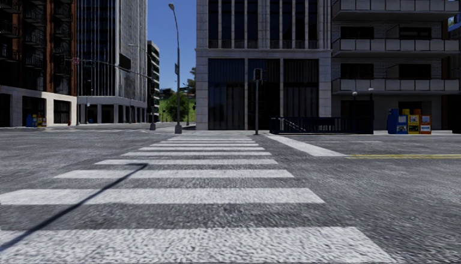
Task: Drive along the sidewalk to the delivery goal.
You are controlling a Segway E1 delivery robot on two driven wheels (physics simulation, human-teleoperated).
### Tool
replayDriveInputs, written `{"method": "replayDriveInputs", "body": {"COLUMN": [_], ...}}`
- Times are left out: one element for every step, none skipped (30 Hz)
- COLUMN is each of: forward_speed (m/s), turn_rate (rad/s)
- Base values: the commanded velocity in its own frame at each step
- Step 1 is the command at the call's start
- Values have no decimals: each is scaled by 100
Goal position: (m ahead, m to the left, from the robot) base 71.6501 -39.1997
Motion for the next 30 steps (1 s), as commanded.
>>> {"method": "replayDriveInputs", "body": {"forward_speed": [200, 200, 200, 200, 200, 200, 200, 200, 200, 200, 200, 200, 200, 200, 200, 200, 200, 200, 200, 200, 200, 200, 200, 200, 200, 200, 200, 200, 200, 200], "turn_rate": [37, 37, 37, 29, 18, 0, 0, 0, 0, 0, 0, 0, 0, 0, 0, 0, 0, 0, 0, 0, 0, 0, 0, 0, 0, 0, 0, 0, 0, 0]}}
